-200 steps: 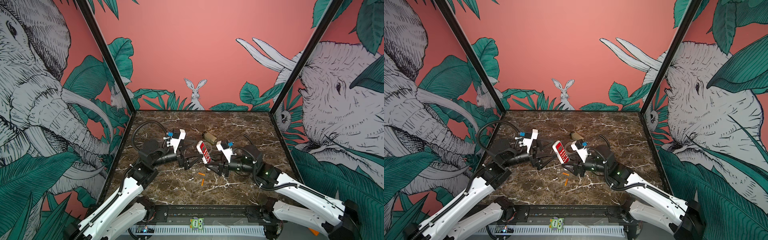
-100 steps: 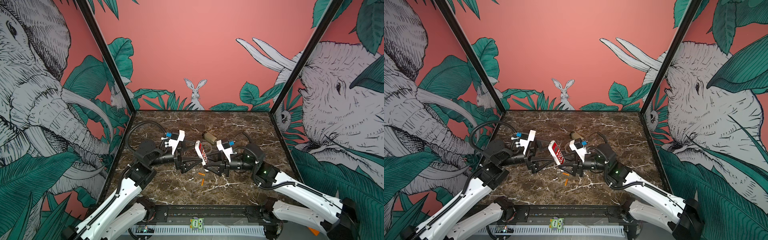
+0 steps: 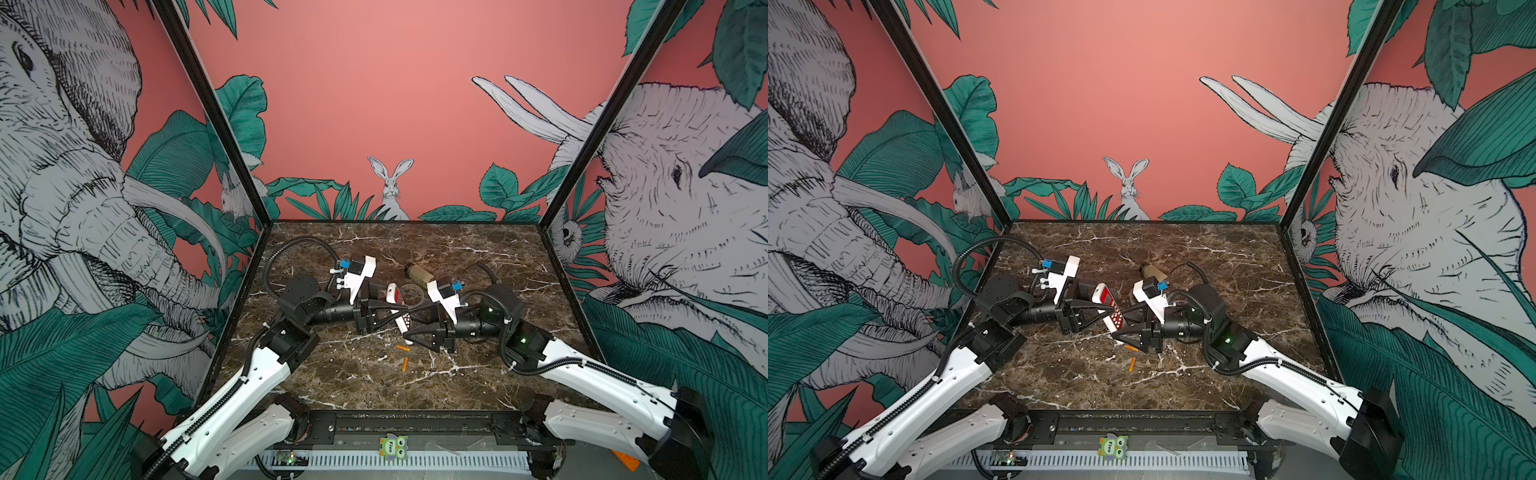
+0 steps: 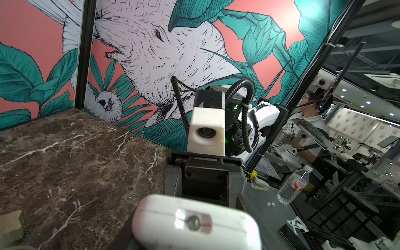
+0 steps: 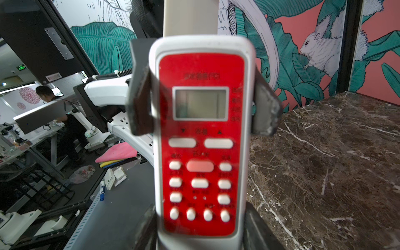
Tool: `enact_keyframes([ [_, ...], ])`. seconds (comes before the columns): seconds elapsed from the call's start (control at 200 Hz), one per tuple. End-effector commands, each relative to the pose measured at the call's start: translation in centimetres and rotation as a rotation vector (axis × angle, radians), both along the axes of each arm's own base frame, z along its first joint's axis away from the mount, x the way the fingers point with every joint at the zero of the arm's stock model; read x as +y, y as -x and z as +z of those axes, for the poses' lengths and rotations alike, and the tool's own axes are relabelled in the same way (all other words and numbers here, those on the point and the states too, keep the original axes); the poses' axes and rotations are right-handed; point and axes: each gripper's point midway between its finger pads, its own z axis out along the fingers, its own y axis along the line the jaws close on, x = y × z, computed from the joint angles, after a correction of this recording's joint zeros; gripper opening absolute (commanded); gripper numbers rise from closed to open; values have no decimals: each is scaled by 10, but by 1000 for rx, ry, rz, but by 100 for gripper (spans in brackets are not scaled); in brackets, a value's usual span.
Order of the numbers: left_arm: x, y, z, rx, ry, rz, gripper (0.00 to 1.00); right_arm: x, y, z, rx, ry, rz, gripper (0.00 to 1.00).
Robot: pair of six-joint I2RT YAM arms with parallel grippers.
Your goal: Load the batteries into the remote control
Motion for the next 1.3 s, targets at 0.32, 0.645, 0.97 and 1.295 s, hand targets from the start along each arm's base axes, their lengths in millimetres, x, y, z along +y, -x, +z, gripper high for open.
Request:
enact_keyframes([
  [0.32,3,-29,0,52,16,169,0,-8,-22,20,-130,4,-163,93],
  [0.645,38,-118,-84,603,-53,714,0,-29,-67,-13,-213,211,-430,99],
  [0.97,56,-129,-103,736,-12,852,0,-10,-101,-33,-201,318,-493,93],
  [1.295,55,-131,-126,842,55,850,0,17,-103,-58,-160,355,-421,81],
])
